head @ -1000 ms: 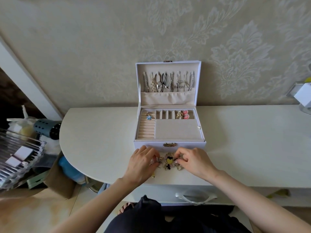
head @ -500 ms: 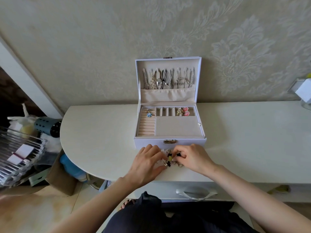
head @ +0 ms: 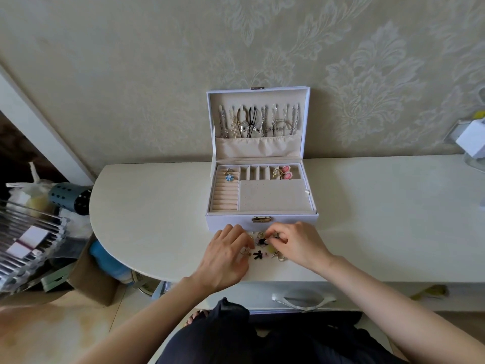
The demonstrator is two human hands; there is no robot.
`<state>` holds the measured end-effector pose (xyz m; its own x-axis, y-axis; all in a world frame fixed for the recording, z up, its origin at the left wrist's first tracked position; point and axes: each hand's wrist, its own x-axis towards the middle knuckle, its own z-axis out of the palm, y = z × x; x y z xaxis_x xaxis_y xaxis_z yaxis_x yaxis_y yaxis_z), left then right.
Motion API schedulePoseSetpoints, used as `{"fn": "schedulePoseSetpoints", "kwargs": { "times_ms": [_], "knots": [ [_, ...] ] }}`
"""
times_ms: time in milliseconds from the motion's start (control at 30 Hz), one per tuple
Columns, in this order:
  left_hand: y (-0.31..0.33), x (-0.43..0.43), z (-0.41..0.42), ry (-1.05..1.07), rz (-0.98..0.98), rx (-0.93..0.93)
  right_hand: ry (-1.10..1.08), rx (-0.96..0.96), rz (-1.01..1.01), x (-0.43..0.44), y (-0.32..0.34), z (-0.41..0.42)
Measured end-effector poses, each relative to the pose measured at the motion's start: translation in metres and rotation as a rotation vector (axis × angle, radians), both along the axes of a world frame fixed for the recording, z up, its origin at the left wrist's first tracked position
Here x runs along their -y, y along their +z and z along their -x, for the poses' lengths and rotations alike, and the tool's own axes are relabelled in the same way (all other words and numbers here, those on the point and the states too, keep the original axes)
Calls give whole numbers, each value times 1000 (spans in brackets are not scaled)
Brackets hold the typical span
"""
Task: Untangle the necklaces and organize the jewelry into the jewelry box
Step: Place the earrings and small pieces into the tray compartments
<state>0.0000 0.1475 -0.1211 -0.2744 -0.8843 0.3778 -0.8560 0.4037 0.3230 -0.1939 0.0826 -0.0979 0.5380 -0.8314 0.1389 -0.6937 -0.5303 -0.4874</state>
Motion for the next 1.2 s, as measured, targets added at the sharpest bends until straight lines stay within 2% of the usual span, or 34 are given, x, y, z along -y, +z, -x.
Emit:
{"fn": "schedulePoseSetpoints", "kwargs": {
  "times_ms": [200,467,567,667,767,900,1000,1100,1200],
  "knots": [
    [-3,7,2,-14,18,60,11,-154,-8,0,6,-11],
    [-1,10,2,-61,170,162,5,-151,77,1,3,-9],
    [1,11,3,-72,189,169,-8,-74,98,-1,0,-6],
    [4,10,1,-53,160,110,-33,122,153,-3,1,-2],
    [11,8,0,-40,115,-7,13,302,107,-1,7,1],
    [25,6,8,-55,-51,-331,-23,464,-48,1,20,1],
    [34,9,18,53,-176,-570,-94,533,-203,1,29,-1],
    [45,18,24,193,-331,-820,-72,667,-377,5,36,-4],
    [55,29,24,219,-372,-983,-69,739,-498,13,42,-7]
  ]
}}
